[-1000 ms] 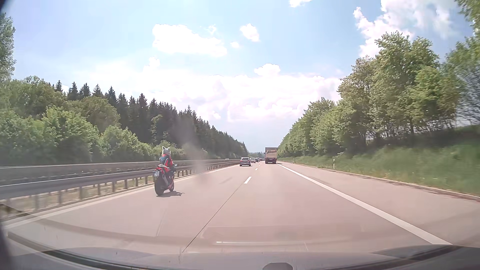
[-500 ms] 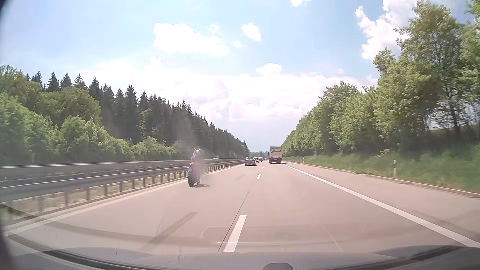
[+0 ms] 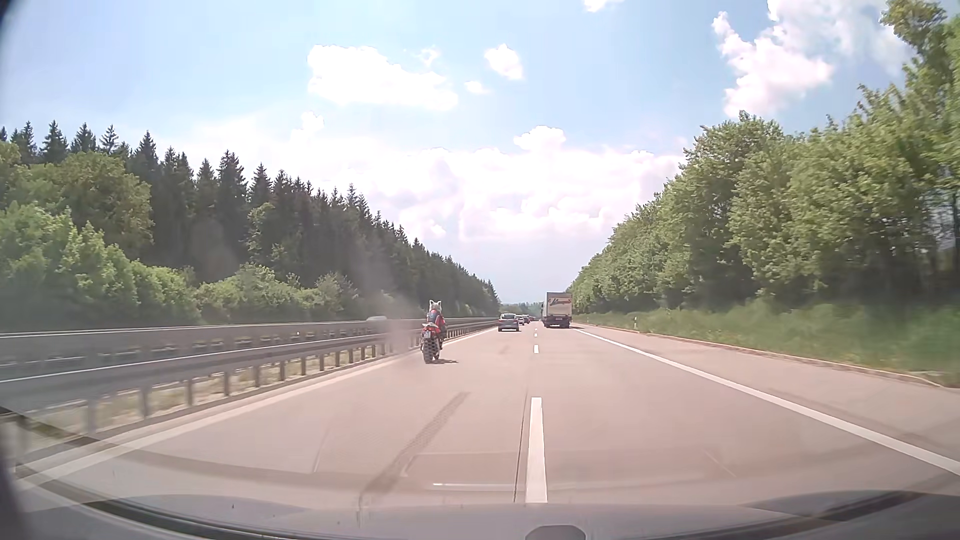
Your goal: Follow the waypoints while adhering to traffic rules and regulations
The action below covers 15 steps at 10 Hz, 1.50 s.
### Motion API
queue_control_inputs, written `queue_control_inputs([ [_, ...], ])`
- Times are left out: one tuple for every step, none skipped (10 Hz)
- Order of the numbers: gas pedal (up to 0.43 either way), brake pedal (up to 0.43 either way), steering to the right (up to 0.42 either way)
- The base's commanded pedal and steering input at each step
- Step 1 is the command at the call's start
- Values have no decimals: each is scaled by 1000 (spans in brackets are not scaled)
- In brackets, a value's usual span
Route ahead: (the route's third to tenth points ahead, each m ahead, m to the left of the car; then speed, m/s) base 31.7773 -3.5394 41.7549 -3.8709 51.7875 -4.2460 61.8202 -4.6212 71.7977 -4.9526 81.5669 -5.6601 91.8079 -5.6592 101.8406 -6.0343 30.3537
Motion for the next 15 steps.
queue_control_inputs([
  [287,0,0],
  [280,0,2],
  [280,0,2],
  [280,0,2],
  [280,0,2],
  [280,0,2],
  [280,0,2],
  [280,0,2],
  [280,0,2],
  [268,0,2],
  [248,0,2],
  [228,0,2],
  [220,0,2],
  [220,0,2],
  [220,0,2],
])
